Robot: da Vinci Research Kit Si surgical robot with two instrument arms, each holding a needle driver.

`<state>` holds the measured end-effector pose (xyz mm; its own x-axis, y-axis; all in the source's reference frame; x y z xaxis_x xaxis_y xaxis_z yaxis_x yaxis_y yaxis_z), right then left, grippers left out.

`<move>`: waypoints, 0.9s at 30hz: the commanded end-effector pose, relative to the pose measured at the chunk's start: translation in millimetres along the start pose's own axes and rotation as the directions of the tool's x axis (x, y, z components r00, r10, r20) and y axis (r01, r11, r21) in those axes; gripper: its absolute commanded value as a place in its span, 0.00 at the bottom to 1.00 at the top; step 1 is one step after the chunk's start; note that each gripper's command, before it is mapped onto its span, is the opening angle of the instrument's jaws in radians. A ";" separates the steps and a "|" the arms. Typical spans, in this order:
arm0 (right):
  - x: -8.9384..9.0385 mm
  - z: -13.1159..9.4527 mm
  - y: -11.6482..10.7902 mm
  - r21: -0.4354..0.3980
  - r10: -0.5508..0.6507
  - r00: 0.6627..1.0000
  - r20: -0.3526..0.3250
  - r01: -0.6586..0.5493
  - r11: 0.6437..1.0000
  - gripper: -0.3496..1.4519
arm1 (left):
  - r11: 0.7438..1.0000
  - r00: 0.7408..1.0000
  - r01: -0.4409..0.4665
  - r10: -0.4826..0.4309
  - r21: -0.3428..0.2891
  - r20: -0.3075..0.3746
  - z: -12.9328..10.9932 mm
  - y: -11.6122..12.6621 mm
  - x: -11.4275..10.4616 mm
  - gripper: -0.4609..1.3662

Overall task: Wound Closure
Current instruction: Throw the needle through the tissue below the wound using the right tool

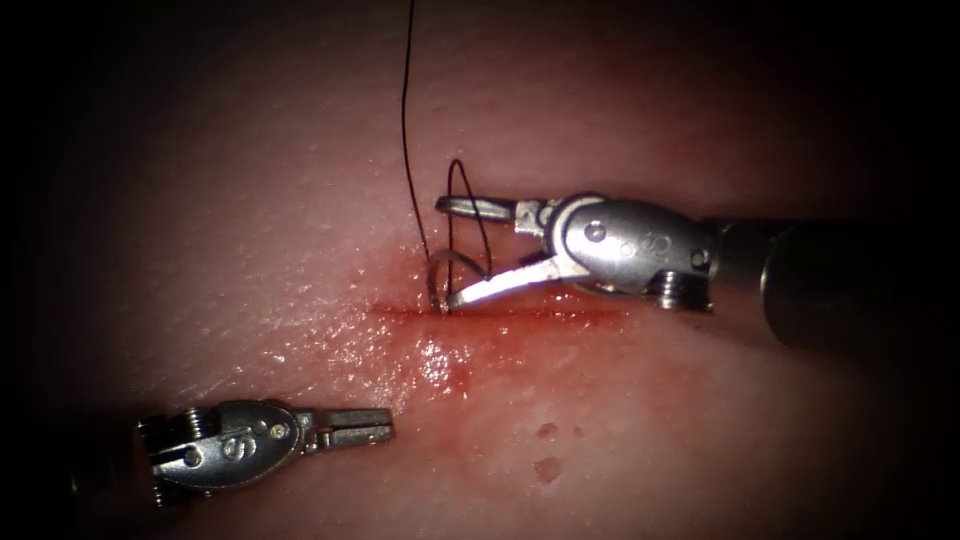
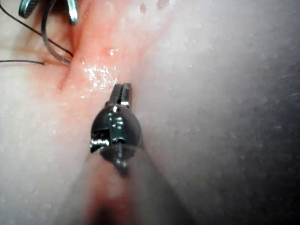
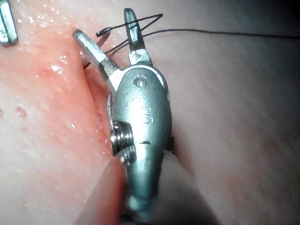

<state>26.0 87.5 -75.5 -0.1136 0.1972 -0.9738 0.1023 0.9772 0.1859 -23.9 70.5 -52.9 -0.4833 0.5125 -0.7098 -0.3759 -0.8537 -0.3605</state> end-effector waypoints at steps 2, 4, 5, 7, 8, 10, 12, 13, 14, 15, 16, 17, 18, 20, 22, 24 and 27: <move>-0.5 0.4 -0.3 0.024 0.005 1.000 -0.016 -0.004 1.000 0.73 | 1.000 1.000 -0.001 0.001 -0.006 0.000 -0.1 0.0 -0.1 0.06; -0.9 0.8 -0.5 0.027 0.003 1.000 -0.016 -0.003 1.000 0.71 | 1.000 1.000 -0.002 0.002 -0.007 -0.001 -0.2 0.0 -0.2 0.06; -0.9 0.8 -0.5 0.027 0.003 1.000 -0.016 -0.003 1.000 0.71 | 1.000 1.000 -0.002 0.002 -0.007 -0.001 -0.2 0.0 -0.2 0.06; -0.9 1.0 -0.5 0.018 0.001 1.000 -0.024 0.000 1.000 0.70 | 1.000 1.000 -0.002 0.002 -0.008 -0.001 -0.2 0.0 -0.2 0.06; -0.9 1.0 -0.4 0.011 0.001 1.000 -0.028 -0.001 1.000 0.70 | 1.000 1.000 -0.003 0.003 -0.008 -0.001 -0.2 0.0 -0.2 0.06; -0.8 1.1 -0.2 0.002 0.003 0.999 -0.035 -0.003 1.000 0.68 | 1.000 1.000 -0.003 0.003 -0.007 -0.001 -0.2 0.0 -0.2 0.06; -0.7 1.2 0.1 -0.002 0.005 0.999 -0.038 -0.005 1.000 0.65 | 1.000 1.000 -0.003 0.003 -0.006 -0.001 -0.1 0.0 -0.2 0.06; -0.7 1.2 0.2 -0.006 0.005 0.999 -0.043 -0.005 1.000 0.65 | 1.000 1.000 -0.003 0.003 -0.003 0.000 -0.1 0.0 -0.2 0.06; -0.8 1.2 0.3 -0.007 0.005 0.999 -0.042 -0.006 1.000 0.65 | 1.000 1.000 -0.003 0.003 -0.003 0.000 -0.1 0.0 -0.3 0.06; -0.8 1.3 0.4 -0.009 0.005 0.999 -0.045 -0.006 1.000 0.65 | 1.000 1.000 -0.003 0.003 -0.003 0.000 -0.1 0.1 -0.3 0.06; -0.9 1.3 0.5 -0.010 0.005 0.999 -0.045 -0.005 1.000 0.65 | 1.000 1.000 -0.003 0.003 -0.003 0.003 -0.1 0.1 -0.3 0.06; -0.9 1.3 0.5 -0.010 0.005 0.999 -0.045 -0.005 1.000 0.64 | 1.000 1.000 -0.003 0.003 -0.003 0.003 -0.1 0.1 -0.3 0.06; -0.9 1.3 0.6 -0.010 0.005 0.999 -0.045 -0.005 1.000 0.62 | 1.000 1.000 -0.004 0.004 -0.004 0.003 -0.1 0.1 -0.3 0.06; -1.0 1.4 0.6 -0.013 0.004 0.999 -0.046 -0.005 1.000 0.56 | 1.000 1.000 -0.004 0.004 -0.005 0.006 -0.1 0.1 -0.3 0.06; -1.0 1.4 0.6 -0.008 0.005 0.999 -0.052 -0.005 1.000 0.23 | 1.000 1.000 -0.004 0.004 -0.005 0.006 -0.1 0.1 -0.3 0.06; -1.0 1.4 0.6 0.001 0.006 0.999 -0.053 -0.006 1.000 0.00 | 1.000 1.000 -0.004 0.004 -0.005 0.006 -0.1 0.1 -0.3 0.06; -0.9 1.4 0.6 0.002 0.006 1.000 -0.021 -0.006 1.000 0.00 | 1.000 1.000 -0.004 0.004 -0.006 0.008 -0.1 0.0 -0.2 0.06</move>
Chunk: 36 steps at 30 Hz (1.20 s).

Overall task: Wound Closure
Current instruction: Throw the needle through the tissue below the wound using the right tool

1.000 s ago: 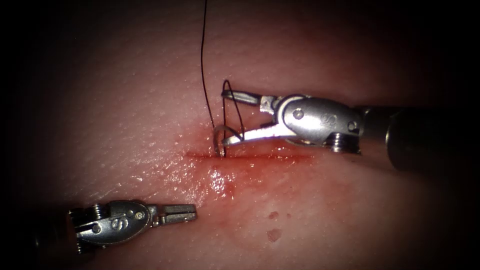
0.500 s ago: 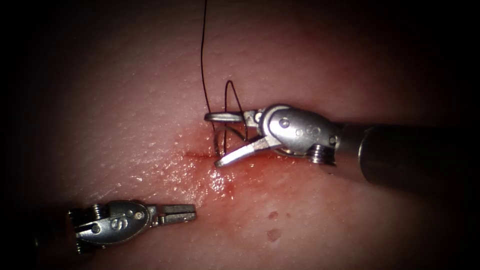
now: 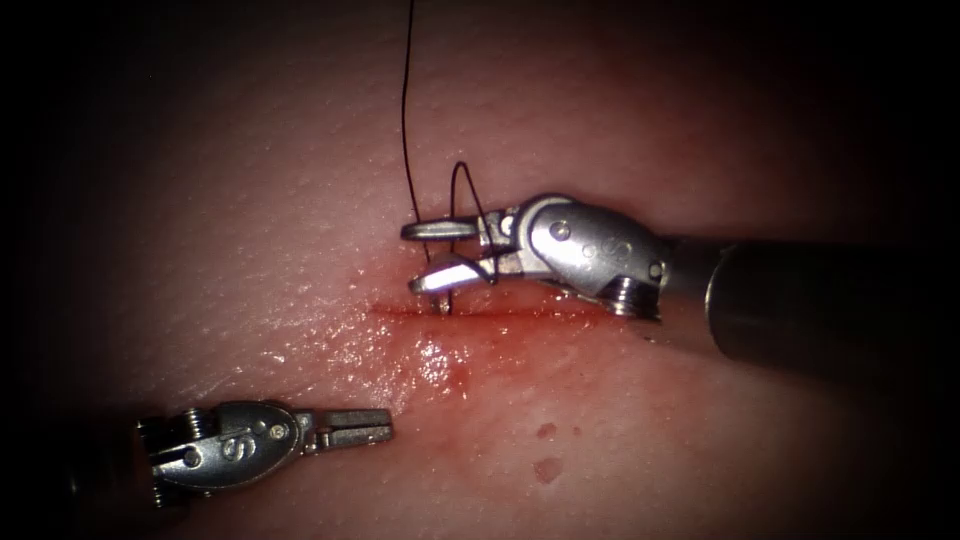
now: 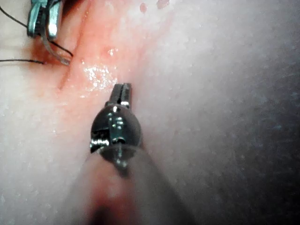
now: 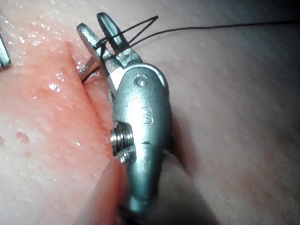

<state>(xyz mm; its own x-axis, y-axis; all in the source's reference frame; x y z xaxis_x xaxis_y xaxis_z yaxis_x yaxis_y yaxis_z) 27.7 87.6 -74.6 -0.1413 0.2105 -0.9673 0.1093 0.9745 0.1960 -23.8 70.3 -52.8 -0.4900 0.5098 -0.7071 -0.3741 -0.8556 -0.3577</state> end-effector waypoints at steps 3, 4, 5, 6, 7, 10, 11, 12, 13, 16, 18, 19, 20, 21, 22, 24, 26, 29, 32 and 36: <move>0.3 -0.1 0.1 -0.024 -0.015 1.000 0.025 0.016 1.000 0.00 | 1.000 1.000 0.008 -0.008 -0.001 -0.019 -0.1 -0.4 0.4 0.06; 0.3 -0.1 0.1 -0.027 -0.015 1.000 0.027 0.016 1.000 0.00 | 1.000 1.000 0.015 -0.015 0.000 -0.021 -0.1 -0.5 0.4 0.06; 0.3 -0.1 0.1 -0.041 -0.020 0.999 0.040 0.021 0.999 0.00 | 1.000 0.999 0.016 -0.015 0.002 -0.037 -0.1 -0.8 0.8 0.06; 0.5 -0.1 0.0 -0.064 -0.022 0.997 0.069 0.027 0.998 0.00 | 1.000 0.998 0.020 -0.019 0.013 -0.055 -0.1 -1.2 1.3 0.06; 0.5 -0.1 0.0 -0.072 -0.027 0.996 0.082 0.033 0.997 0.00 | 1.000 0.998 0.017 -0.016 0.017 -0.059 -0.1 -1.4 1.5 0.06; 0.9 0.0 0.0 -0.110 -0.029 0.992 0.123 0.043 0.993 0.00 | 0.999 0.997 0.014 -0.011 0.030 -0.075 -0.2 -2.0 2.2 0.06; 1.0 0.0 -0.1 -0.144 -0.029 0.989 0.147 0.050 0.988 0.00 | 0.999 0.997 0.017 -0.014 0.030 -0.077 -0.2 -2.1 2.4 0.06; 1.2 0.0 -0.1 -0.176 -0.023 0.980 0.196 0.059 0.983 0.00 | 0.999 0.997 0.019 -0.016 0.031 -0.079 -0.1 -2.2 2.5 0.06; 1.3 0.0 -0.2 -0.188 -0.022 0.974 0.224 0.066 0.980 0.00 | 0.999 0.997 0.019 -0.017 0.031 -0.079 -0.1 -2.2 2.5 0.06; 1.6 0.3 -0.7 -0.226 -0.002 0.957 0.289 0.071 0.971 0.00 | 0.999 0.997 0.020 -0.017 0.035 -0.082 0.1 -2.2 2.5 0.06; 1.7 0.7 -1.2 -0.262 0.013 0.938 0.346 0.083 0.962 0.00 | 0.999 0.996 0.021 -0.018 0.037 -0.084 0.2 -2.1 2.6 0.06; 1.8 0.8 -1.3 -0.271 0.020 0.932 0.362 0.085 0.959 0.00 | 0.999 0.996 0.022 -0.018 0.038 -0.084 0.3 -2.1 2.6 0.06; 1.9 1.0 -1.6 -0.291 0.029 0.925 0.378 0.089 0.953 0.00 | 0.999 0.996 0.022 -0.019 0.038 -0.084 0.3 -2.1 2.7 0.06; 2.0 1.4 -2.1 -0.309 0.034 0.910 0.413 0.105 0.945 0.00 | 0.999 0.996 0.023 -0.020 0.039 -0.084 0.4 -2.1 2.7 0.06; 2.1 1.6 -2.4 -0.315 0.037 0.900 0.434 0.113 0.942 0.00 | 0.999 0.996 0.023 -0.020 0.040 -0.084 0.5 -2.1 2.8 0.06; 2.2 2.0 -3.2 -0.342 0.055 0.882 0.468 0.123 0.932 0.00 | 0.999 0.996 0.024 -0.020 0.040 -0.084 0.5 -2.1 2.8 0.06; 2.4 2.3 -3.9 -0.368 0.069 0.870 0.489 0.134 0.920 0.00 | 0.999 0.996 0.024 -0.020 0.043 -0.083 0.5 -2.1 2.8 0.06; 2.7 2.8 -4.9 -0.432 0.097 0.856 0.507 0.156 0.888 0.00 | 0.999 0.996 0.022 -0.019 0.045 -0.083 0.6 -2.0 2.7 0.06; 2.9 3.0 -5.4 -0.487 0.168 0.845 0.508 0.121 0.865 0.00 | 0.999 0.996 0.021 -0.017 0.044 -0.085 0.7 -1.8 2.6 0.06; 2.9 2.7 -5.6 -0.552 0.264 0.831 0.489 0.061 0.832 0.00 | 0.999 0.996 0.019 -0.015 0.040 -0.089 0.9 -1.6 2.6 0.06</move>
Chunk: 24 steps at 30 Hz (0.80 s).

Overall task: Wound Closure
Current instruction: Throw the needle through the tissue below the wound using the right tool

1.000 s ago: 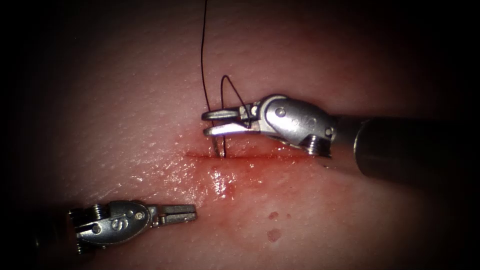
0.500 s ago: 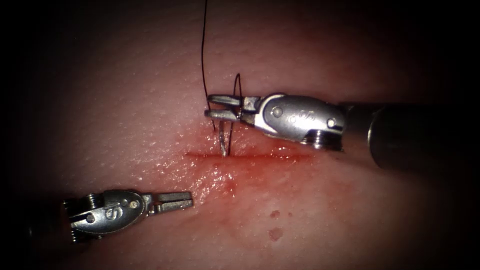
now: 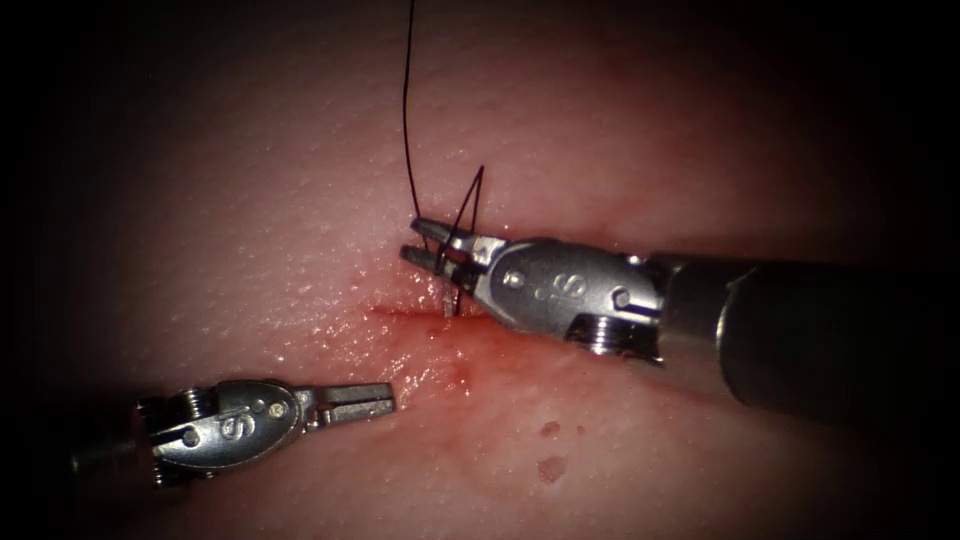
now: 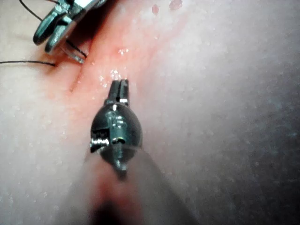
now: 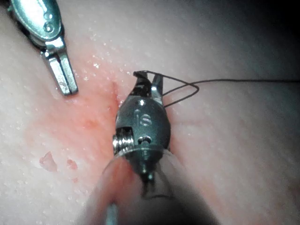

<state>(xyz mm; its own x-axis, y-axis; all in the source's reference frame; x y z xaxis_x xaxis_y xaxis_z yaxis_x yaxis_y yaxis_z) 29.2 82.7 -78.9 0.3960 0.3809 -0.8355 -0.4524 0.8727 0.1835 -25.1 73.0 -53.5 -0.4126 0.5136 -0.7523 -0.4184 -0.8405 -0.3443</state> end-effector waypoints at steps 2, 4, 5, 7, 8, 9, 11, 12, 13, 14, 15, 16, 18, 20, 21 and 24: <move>-0.1 -0.1 0.0 -0.009 0.082 0.996 0.019 -0.082 0.997 0.00 | 1.000 1.000 -0.002 0.002 -0.007 0.004 0.2 0.2 0.0 0.06; -0.1 -0.1 0.3 -0.008 0.162 0.986 0.043 -0.162 0.987 0.00 | 1.000 1.000 -0.005 0.005 -0.015 0.004 0.5 0.5 0.0 0.06; -0.1 0.0 0.4 -0.003 0.192 0.980 0.056 -0.192 0.981 0.00 | 1.000 1.000 -0.012 0.012 -0.017 0.000 0.7 0.8 -0.1 0.06; -0.1 0.1 0.6 0.007 0.225 0.970 0.095 -0.227 0.974 0.00 | 1.000 1.000 -0.015 0.015 -0.027 -0.001 1.1 1.3 -0.1 0.06; -0.1 0.2 0.7 0.020 0.236 0.966 0.110 -0.239 0.971 0.00 | 0.999 1.000 -0.016 0.016 -0.029 -0.004 1.3 1.5 -0.1 0.06; -0.1 0.2 0.8 0.026 0.258 0.958 0.123 -0.263 0.965 0.00 | 0.999 1.000 -0.018 0.018 -0.035 -0.006 1.6 1.9 -0.1 0.06; -0.1 0.3 1.0 0.027 0.305 0.938 0.164 -0.313 0.949 0.00 | 0.999 1.000 -0.016 0.016 -0.051 -0.010 2.1 2.5 0.1 0.06; -0.1 0.3 1.0 0.026 0.316 0.934 0.167 -0.324 0.946 0.00 | 0.999 1.000 -0.017 0.016 -0.052 -0.011 2.1 2.5 0.2 0.06; -0.2 0.4 1.1 0.023 0.331 0.926 0.179 -0.341 0.940 0.00 | 0.998 1.000 -0.018 0.017 -0.055 -0.013 2.2 2.7 0.3 0.06; -0.2 0.5 1.2 0.017 0.369 0.909 0.194 -0.379 0.925 0.00 | 0.998 1.000 -0.019 0.018 -0.059 -0.015 2.3 2.8 0.4 0.06; -0.3 0.5 1.3 0.011 0.390 0.898 0.203 -0.400 0.916 0.00 | 0.998 1.000 -0.020 0.019 -0.064 -0.015 2.4 2.9 0.6 0.06; -0.3 0.6 1.4 0.010 0.395 0.895 0.208 -0.406 0.914 0.00 | 0.998 1.000 -0.021 0.020 -0.067 -0.017 2.5 3.0 0.7 0.06; -0.4 0.7 1.5 0.010 0.422 0.874 0.239 -0.437 0.899 0.00 | 0.997 1.000 -0.025 0.023 -0.076 -0.016 2.8 3.3 0.8 0.06; -0.4 0.8 1.6 0.012 0.428 0.862 0.273 -0.447 0.894 0.00 | 0.996 1.000 -0.028 0.026 -0.080 -0.017 3.0 3.5 0.9 0.06; -0.4 0.8 1.8 0.014 0.429 0.853 0.299 -0.453 0.891 0.00 | 0.996 0.999 -0.029 0.028 -0.083 -0.016 3.1 3.6 0.9 0.06; -0.4 0.9 2.4 0.003 0.491 0.799 0.347 -0.525 0.851 0.00 | 0.995 0.999 -0.033 0.032 -0.095 -0.012 3.6 4.1 0.8 0.06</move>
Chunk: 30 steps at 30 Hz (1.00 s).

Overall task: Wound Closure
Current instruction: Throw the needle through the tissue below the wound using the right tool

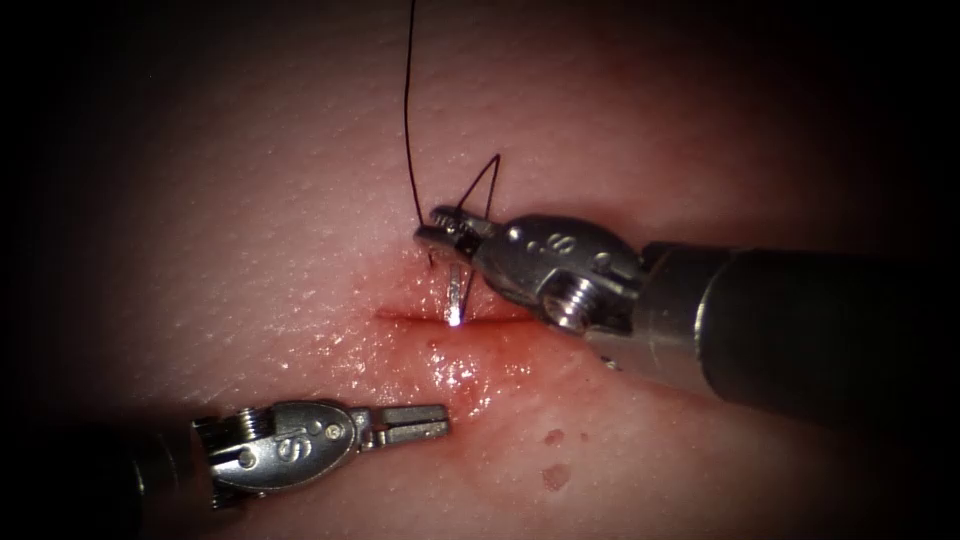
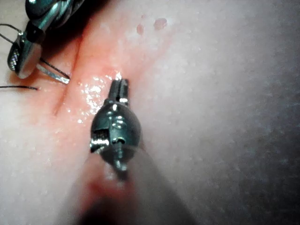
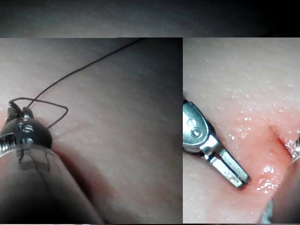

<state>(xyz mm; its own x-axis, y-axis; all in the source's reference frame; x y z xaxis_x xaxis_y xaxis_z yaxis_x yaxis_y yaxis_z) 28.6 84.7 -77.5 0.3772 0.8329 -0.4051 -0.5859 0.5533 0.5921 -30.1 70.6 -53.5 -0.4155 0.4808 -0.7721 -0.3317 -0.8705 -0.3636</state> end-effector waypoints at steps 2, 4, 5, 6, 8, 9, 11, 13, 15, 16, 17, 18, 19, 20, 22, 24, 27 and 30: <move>0.5 0.0 0.2 -0.002 0.068 0.997 0.031 -0.068 0.998 0.00 | 1.000 1.000 -0.001 0.001 -0.017 0.004 0.2 0.2 -0.2 0.06; 0.6 0.0 0.4 0.000 0.110 0.992 0.057 -0.110 0.994 0.00 | 1.000 1.000 0.002 -0.002 -0.019 0.002 0.3 0.3 -0.3 0.06; 0.7 0.1 0.5 0.004 0.144 0.986 0.078 -0.145 0.989 0.00 | 1.000 1.000 0.006 -0.006 -0.020 0.002 0.4 0.3 -0.3 0.06; 0.7 0.2 0.5 0.003 0.162 0.983 0.087 -0.162 0.987 0.00 | 1.000 1.000 0.006 -0.006 -0.020 0.002 0.4 0.3 -0.4 0.06; 0.7 0.3 0.6 0.019 0.200 0.973 0.117 -0.204 0.979 0.00 | 1.000 1.000 0.013 -0.013 -0.024 0.002 0.7 0.3 -0.6 0.06; 0.8 0.4 0.6 0.032 0.206 0.969 0.134 -0.212 0.977 0.00 | 1.000 1.000 0.016 -0.016 -0.027 0.004 0.8 0.2 -0.9 0.06; 0.9 0.5 0.7 0.041 0.211 0.967 0.145 -0.219 0.975 0.00 | 0.999 1.000 0.019 -0.019 -0.031 0.009 1.0 0.1 -1.1 0.06; 0.9 0.7 0.7 0.070 0.212 0.961 0.175 -0.227 0.971 0.00 | 0.999 1.000 0.024 -0.024 -0.034 0.010 1.2 -0.1 -1.8 0.06; 0.8 0.8 0.7 0.094 0.212 0.956 0.204 -0.234 0.968 0.00 | 0.999 0.999 0.030 -0.029 -0.035 0.016 1.2 -0.1 -2.2 0.06; 0.7 1.0 0.6 0.113 0.223 0.949 0.222 -0.252 0.961 0.00 | 0.999 0.999 0.033 -0.032 -0.038 0.018 1.2 -0.2 -2.5 0.06; 0.6 1.1 0.5 0.121 0.231 0.944 0.237 -0.264 0.957 0.00 | 0.999 0.999 0.031 -0.031 -0.036 0.019 1.1 -0.2 -2.7 0.06; 0.4 1.2 0.4 0.134 0.237 0.938 0.253 -0.277 0.951 0.00 | 0.999 0.999 0.030 -0.029 -0.038 0.018 1.1 -0.3 -2.8 0.06; 0.3 1.4 0.2 0.153 0.251 0.931 0.264 -0.297 0.942 0.00 | 0.999 0.999 0.029 -0.028 -0.038 0.019 1.0 -0.4 -2.9 0.06; 0.2 1.4 0.2 0.158 0.255 0.929 0.270 -0.304 0.939 0.00 | 0.999 0.999 0.028 -0.028 -0.038 0.019 0.9 -0.4 -2.9 0.06; 0.1 1.6 0.2 0.186 0.262 0.921 0.289 -0.323 0.928 0.00 | 0.999 0.999 0.027 -0.027 -0.038 0.019 0.7 -0.5 -3.0 0.06; 0.2 1.8 0.4 0.286 0.290 0.893 0.343 -0.393 0.874 0.00 | 0.999 0.999 0.030 -0.029 -0.044 0.019 0.2 -0.5 -3.3 0.06; 0.2 1.8 0.7 0.327 0.325 0.866 0.381 -0.455 0.828 0.00 | 0.999 0.999 0.026 -0.025 -0.040 0.021 -0.2 -0.4 -3.6 0.06; -0.1 1.8 0.7 0.340 0.361 0.842 0.400 -0.502 0.795 0.00 | 0.999 1.000 0.018 -0.017 -0.040 0.021 -0.6 -0.5 -3.8 0.06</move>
<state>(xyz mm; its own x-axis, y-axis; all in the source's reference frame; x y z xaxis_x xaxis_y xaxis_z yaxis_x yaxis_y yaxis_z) 29.5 84.9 -75.8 0.3925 0.9063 0.1564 -0.4121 0.0213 0.9109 -27.8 69.1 -50.7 -0.4279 0.4982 -0.7541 -0.3103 -0.8646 -0.3952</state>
